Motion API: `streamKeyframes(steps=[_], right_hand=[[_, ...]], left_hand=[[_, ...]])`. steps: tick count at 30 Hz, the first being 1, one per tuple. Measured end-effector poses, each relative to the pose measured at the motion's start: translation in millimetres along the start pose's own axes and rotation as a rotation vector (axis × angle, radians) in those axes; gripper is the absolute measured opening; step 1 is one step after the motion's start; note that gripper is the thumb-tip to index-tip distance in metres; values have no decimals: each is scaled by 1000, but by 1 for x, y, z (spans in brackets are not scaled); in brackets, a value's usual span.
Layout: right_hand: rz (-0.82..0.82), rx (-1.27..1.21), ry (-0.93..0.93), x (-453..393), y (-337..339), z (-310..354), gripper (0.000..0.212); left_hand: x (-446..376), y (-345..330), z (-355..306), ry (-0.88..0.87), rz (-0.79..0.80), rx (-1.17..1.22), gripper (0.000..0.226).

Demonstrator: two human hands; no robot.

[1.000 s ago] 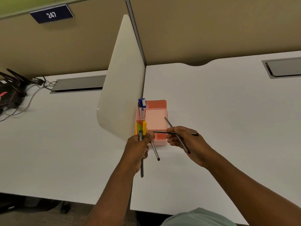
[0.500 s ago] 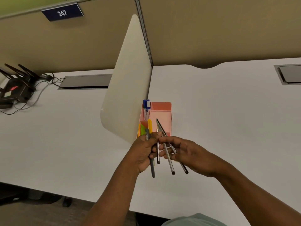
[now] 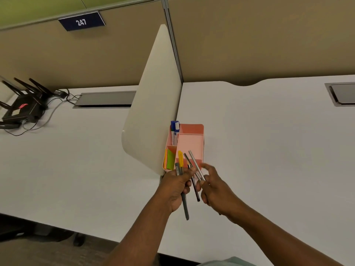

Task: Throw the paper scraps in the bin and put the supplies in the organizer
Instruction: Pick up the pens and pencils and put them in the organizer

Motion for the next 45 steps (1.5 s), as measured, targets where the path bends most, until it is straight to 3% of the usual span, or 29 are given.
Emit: streamKeyframes(steps=[3, 6, 16, 21, 27, 33, 39, 45], right_hand=[[1, 247, -58, -1, -7, -10, 28], [15, 339, -128, -5, -12, -17, 26], [-15, 44, -158, -18, -8, -20, 22], [-97, -185, -121, -29, 16, -18, 33], [-240, -256, -59, -61, 41, -13, 39], [-206, -179, -6, -88, 51, 3, 35], [-275, -123, 25, -105, 53, 5, 36], [-234, 70, 73, -108, 42, 3, 29]], left_hand=[[1, 2, 18, 40, 12, -33, 8], [5, 5, 36, 67, -39, -55, 11], [0, 14, 21, 35, -92, -135, 17], [-7, 21, 9, 25, -108, 119, 36], [-21, 28, -43, -243, -291, -260, 47], [-39, 26, -80, -446, -330, -644, 41], [-53, 30, -77, -511, -371, -675, 37], [-58, 36, -63, -563, -434, -621, 32]])
Point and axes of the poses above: each hand's wrist, its own x-axis away from the middle knuckle, its own y-axis out of the back of the hand, z = x × y, the point moved 6 cm from there along -x, towards the middle knuckle, and after that the axes turned 14 degrees about z, right-handed, at the moved point
